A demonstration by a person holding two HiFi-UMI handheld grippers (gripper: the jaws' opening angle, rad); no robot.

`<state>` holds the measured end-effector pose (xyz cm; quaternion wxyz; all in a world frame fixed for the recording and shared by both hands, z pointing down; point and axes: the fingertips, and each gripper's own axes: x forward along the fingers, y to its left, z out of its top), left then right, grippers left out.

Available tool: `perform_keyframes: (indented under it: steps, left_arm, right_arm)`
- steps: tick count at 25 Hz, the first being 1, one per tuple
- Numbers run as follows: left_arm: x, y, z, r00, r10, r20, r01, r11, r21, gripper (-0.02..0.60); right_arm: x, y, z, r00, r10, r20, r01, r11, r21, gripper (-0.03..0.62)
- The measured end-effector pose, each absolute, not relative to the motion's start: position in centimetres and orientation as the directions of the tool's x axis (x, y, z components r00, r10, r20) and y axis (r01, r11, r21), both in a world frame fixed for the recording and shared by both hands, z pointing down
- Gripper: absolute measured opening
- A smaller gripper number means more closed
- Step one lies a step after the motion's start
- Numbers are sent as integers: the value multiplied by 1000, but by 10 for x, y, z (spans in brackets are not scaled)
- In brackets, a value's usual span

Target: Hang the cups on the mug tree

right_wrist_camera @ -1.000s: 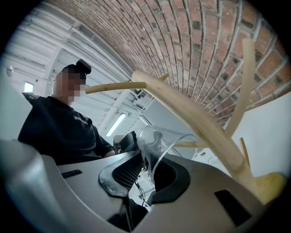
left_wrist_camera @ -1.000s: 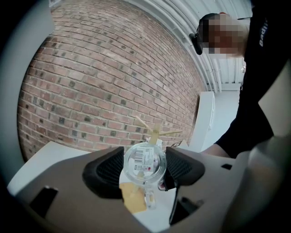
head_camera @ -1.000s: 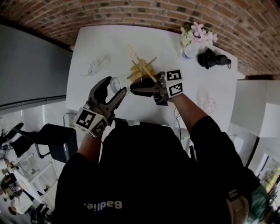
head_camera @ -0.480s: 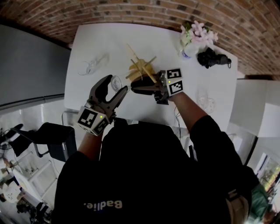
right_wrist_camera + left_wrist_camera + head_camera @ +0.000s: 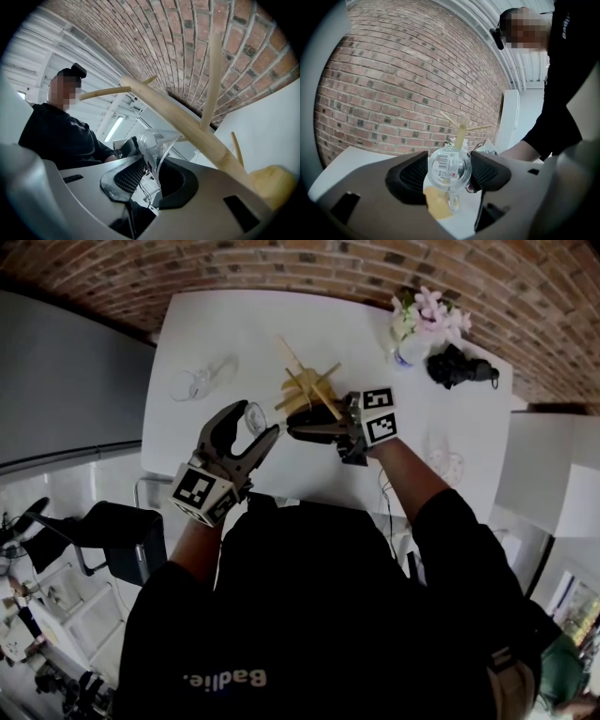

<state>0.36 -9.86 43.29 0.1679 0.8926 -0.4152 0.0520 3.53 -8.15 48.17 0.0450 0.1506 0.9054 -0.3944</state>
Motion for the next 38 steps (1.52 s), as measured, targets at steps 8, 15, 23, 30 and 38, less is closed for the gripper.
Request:
perform_keyframes:
  steps: [8, 15, 23, 30, 38]
  left_arm:
    - [-2, -98, 449, 654, -721, 227, -756, -612, 232, 285]
    - [-2, -100, 456, 656, -717, 236, -754, -611, 243, 285]
    - [-1, -101, 458, 665, -707, 239, -746, -617, 249, 287]
    - [-1, -102, 459, 670, -705, 232, -742, -622, 252, 287]
    - [0, -101, 461, 670, -703, 237, -741, -620, 256, 291]
  right_arm:
    - [35, -83, 493, -970, 213, -114, 230, 663, -712, 126]
    - [35, -87, 499, -982, 172, -79, 177, 678, -714, 137]
    - [34, -88, 500, -989, 145, -39, 130, 697, -705, 141]
    - [35, -87, 499, -992, 124, -9, 96, 717, -691, 141]
    - [36, -88, 497, -993, 115, 1, 83, 722, -687, 141]
